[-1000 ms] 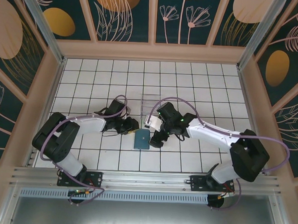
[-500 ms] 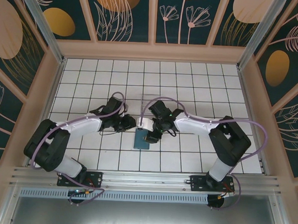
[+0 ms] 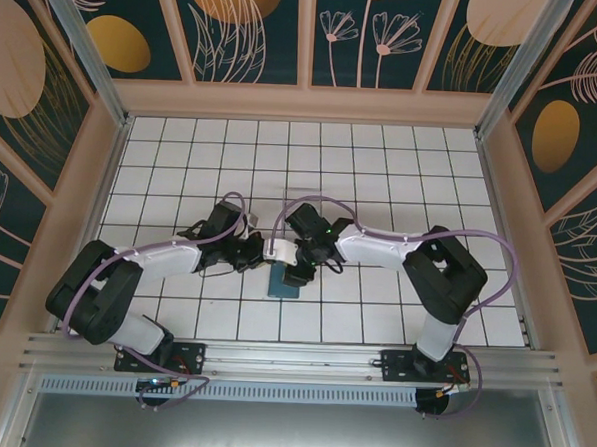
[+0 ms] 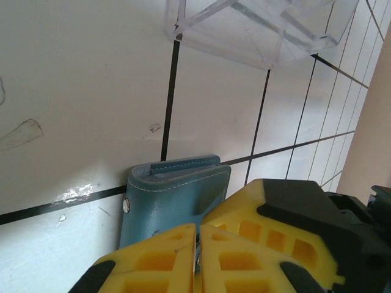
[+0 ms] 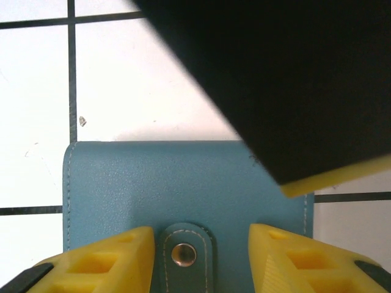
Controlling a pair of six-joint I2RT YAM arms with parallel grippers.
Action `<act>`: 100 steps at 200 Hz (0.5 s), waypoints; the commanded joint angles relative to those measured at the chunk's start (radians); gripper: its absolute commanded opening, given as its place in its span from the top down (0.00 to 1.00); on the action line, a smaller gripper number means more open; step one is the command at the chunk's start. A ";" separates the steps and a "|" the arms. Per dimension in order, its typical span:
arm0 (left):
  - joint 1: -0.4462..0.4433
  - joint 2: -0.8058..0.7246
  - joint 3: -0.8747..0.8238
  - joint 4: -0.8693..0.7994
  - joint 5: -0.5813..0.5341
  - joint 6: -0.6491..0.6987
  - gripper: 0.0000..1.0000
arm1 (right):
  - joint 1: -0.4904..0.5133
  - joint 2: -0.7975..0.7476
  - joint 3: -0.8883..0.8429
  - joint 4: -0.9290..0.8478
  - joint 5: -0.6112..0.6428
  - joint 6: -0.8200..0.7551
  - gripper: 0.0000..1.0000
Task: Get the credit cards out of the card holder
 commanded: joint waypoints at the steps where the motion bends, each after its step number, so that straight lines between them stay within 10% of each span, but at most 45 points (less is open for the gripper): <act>1: -0.008 0.032 -0.010 0.043 0.046 -0.018 0.89 | 0.014 -0.018 -0.028 0.011 0.010 0.022 0.55; 100: -0.050 0.123 -0.003 0.049 0.038 -0.030 0.88 | 0.040 -0.006 -0.057 0.004 0.077 0.013 0.61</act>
